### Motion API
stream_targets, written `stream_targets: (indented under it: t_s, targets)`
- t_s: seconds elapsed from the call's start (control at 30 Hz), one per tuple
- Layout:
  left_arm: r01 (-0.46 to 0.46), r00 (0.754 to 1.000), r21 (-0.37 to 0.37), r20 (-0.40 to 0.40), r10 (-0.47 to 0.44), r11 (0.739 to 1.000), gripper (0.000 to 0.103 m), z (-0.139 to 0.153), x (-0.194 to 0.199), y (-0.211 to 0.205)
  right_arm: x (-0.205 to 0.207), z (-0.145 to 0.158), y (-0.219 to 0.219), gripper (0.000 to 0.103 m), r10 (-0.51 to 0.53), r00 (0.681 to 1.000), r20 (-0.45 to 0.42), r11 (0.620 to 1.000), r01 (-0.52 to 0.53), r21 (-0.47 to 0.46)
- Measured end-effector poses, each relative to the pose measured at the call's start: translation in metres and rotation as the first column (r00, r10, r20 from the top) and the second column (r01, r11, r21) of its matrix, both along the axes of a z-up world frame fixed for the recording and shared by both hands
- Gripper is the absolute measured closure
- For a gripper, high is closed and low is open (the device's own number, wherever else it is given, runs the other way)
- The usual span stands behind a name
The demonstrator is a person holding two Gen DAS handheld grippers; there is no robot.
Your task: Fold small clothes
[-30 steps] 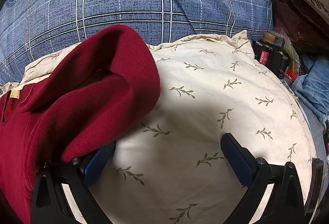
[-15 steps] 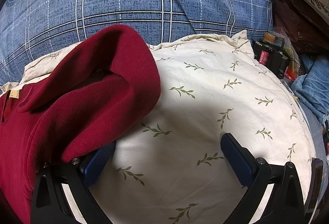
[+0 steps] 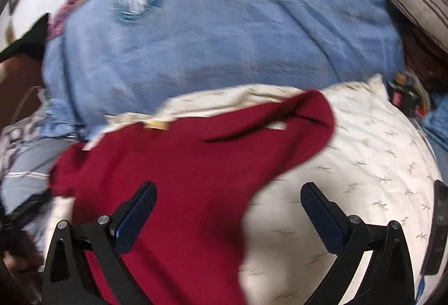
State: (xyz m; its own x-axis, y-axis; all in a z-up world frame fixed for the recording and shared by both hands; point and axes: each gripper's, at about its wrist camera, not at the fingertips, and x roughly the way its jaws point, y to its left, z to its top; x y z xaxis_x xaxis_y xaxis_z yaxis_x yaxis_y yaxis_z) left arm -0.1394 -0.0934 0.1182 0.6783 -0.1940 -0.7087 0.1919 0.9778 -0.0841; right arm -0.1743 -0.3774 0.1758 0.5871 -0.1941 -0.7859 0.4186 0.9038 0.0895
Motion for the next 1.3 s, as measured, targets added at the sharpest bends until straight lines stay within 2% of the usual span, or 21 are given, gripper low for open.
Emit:
stream_targets:
  t_s: [0.1, 0.2, 0.27, 0.3, 0.43, 0.6, 0.73, 0.93, 1.3]
  targets:
    - [0.008, 1.0, -0.03, 0.013, -0.008, 1.0, 0.01, -0.002, 0.005, -0.007, 0.018, -0.003, 0.021, 0.0, 0.062, 0.998, -0.008, 0.997, -0.062, -0.052]
    - [0.032, 0.998, 0.0, 0.052, -0.032, 0.999, 0.01, -0.003, 0.006, -0.024, 0.047, -0.024, 0.039, 0.0, 0.058, 0.991, -0.119, 0.982, -0.078, -0.172]
    - [0.057, 0.995, 0.025, 0.078, -0.059, 0.998, 0.01, -0.01, 0.006, -0.033, 0.062, -0.037, 0.053, 0.0, 0.043, 0.989, -0.141, 0.959, -0.081, -0.272]
    - [0.066, 0.994, 0.031, 0.09, -0.069, 0.997, 0.01, -0.013, 0.006, -0.036, 0.063, -0.04, 0.055, 0.0, 0.047, 0.989, -0.137, 0.957, -0.084, -0.278]
    - [0.085, 0.992, 0.049, 0.09, -0.089, 0.995, 0.01, -0.026, 0.009, -0.044, 0.072, -0.056, 0.056, 0.0, 0.075, 0.991, -0.109, 0.981, -0.093, -0.171]
    - [0.075, 0.991, 0.059, 0.106, -0.081, 0.995, 0.009, -0.033, 0.015, -0.049, 0.076, -0.07, 0.056, 0.0, 0.069, 0.994, -0.09, 0.979, -0.085, -0.186]
    - [0.083, 0.993, 0.074, 0.075, -0.088, 0.994, 0.009, -0.042, 0.023, -0.058, 0.074, -0.077, 0.047, 0.0, 0.08, 0.995, -0.056, 0.991, -0.085, -0.099]
    - [0.109, 0.99, 0.106, 0.08, -0.118, 0.988, 0.009, -0.05, 0.024, -0.069, 0.073, -0.085, 0.033, 0.0, 0.04, 0.997, -0.061, 0.999, -0.04, -0.007]
    - [0.123, 0.987, 0.118, 0.085, -0.133, 0.985, 0.009, -0.057, 0.021, -0.069, 0.073, -0.085, 0.041, 0.0, 0.046, 0.997, -0.055, 0.997, -0.049, -0.051]
